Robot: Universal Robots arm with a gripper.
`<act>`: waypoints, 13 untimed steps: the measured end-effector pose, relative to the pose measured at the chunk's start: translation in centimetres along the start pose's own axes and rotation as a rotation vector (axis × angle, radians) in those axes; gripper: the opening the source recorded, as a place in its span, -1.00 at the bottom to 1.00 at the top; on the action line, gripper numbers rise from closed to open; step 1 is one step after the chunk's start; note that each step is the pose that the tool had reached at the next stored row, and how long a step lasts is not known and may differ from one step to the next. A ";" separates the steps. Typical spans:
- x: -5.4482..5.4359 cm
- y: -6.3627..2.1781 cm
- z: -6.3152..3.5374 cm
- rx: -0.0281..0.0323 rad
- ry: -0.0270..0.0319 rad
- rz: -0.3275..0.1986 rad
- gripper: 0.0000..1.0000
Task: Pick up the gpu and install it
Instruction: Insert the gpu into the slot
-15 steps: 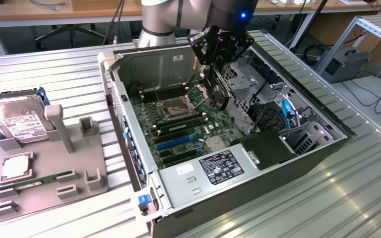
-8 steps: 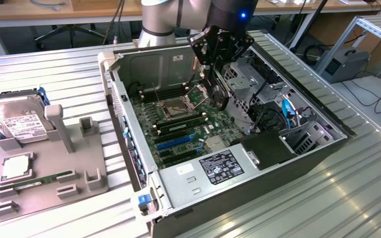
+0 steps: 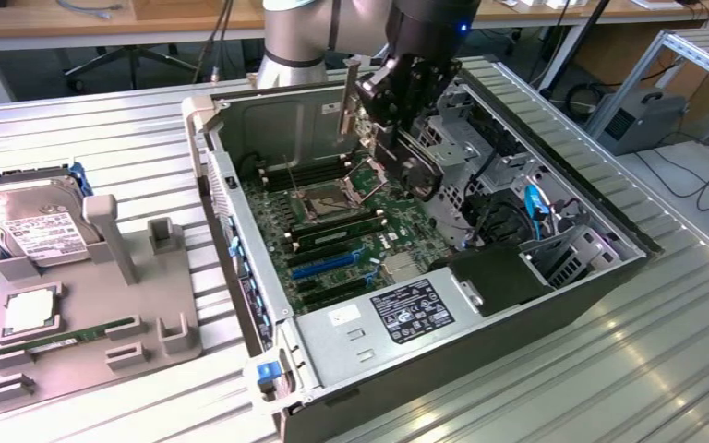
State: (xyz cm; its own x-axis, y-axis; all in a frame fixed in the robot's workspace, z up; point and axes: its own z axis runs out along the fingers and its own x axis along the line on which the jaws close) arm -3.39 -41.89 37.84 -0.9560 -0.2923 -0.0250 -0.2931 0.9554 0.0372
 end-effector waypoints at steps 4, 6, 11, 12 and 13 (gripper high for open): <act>0.0 -0.02 0.13 -0.0039 0.0058 -0.156 -0.47; 0.0 -0.02 0.14 -0.0042 0.0062 -0.167 -0.47; 0.0 -0.02 0.15 -0.0050 0.0075 -0.200 -0.47; 0.0 -0.02 0.15 -0.0051 0.0076 -0.204 -0.47; 0.0 -0.02 0.15 -0.0052 0.0078 -0.209 -0.47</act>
State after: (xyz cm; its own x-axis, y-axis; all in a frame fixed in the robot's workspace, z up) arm -3.34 -41.89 37.69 -0.8742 -0.4848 -0.0250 -0.4855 0.8735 0.0372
